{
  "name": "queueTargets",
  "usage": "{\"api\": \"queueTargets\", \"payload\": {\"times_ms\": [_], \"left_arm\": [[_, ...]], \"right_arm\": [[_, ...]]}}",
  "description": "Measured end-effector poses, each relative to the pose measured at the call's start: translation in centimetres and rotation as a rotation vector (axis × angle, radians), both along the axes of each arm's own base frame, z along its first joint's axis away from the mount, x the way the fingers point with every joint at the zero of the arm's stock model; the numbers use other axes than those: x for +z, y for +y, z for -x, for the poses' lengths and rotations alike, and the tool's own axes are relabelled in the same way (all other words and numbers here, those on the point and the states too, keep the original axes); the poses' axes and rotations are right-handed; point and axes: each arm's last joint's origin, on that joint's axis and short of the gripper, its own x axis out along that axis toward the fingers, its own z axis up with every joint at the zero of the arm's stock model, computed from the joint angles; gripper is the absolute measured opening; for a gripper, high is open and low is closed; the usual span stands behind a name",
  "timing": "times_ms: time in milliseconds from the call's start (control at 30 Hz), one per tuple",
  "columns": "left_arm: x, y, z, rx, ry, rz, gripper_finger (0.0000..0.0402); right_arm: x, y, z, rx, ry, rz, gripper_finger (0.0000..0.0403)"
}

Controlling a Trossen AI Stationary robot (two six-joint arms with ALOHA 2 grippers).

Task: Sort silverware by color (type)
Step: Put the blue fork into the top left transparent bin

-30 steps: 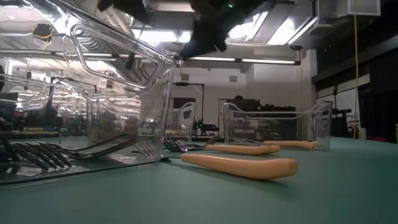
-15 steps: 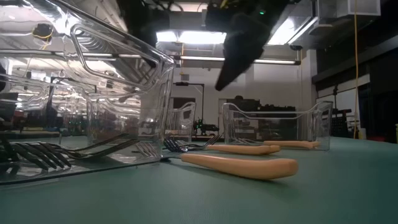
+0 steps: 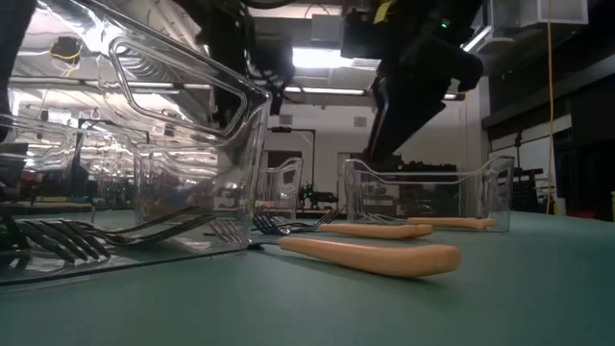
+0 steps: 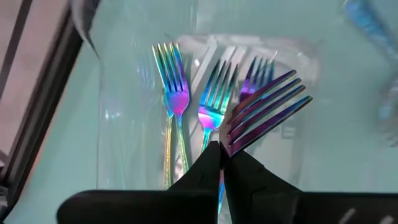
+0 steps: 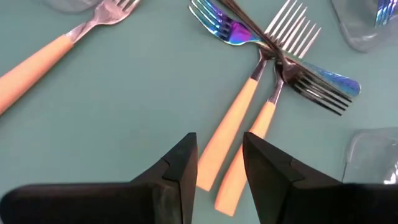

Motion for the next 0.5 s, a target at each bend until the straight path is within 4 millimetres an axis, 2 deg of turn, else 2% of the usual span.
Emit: {"api": "queueTargets", "payload": {"times_ms": [200,500], "left_arm": [[-2.0,1.2,-0.3,0.012,0.063,0.022,0.0006],[-3.4,2.3,-0.6,0.037,0.075,0.024,0.0007]], "right_arm": [[-0.4,0.1,0.2,0.005,0.009,0.002,0.012],[-0.9,0.1,0.3,0.004,0.007,0.001,0.012]]}}
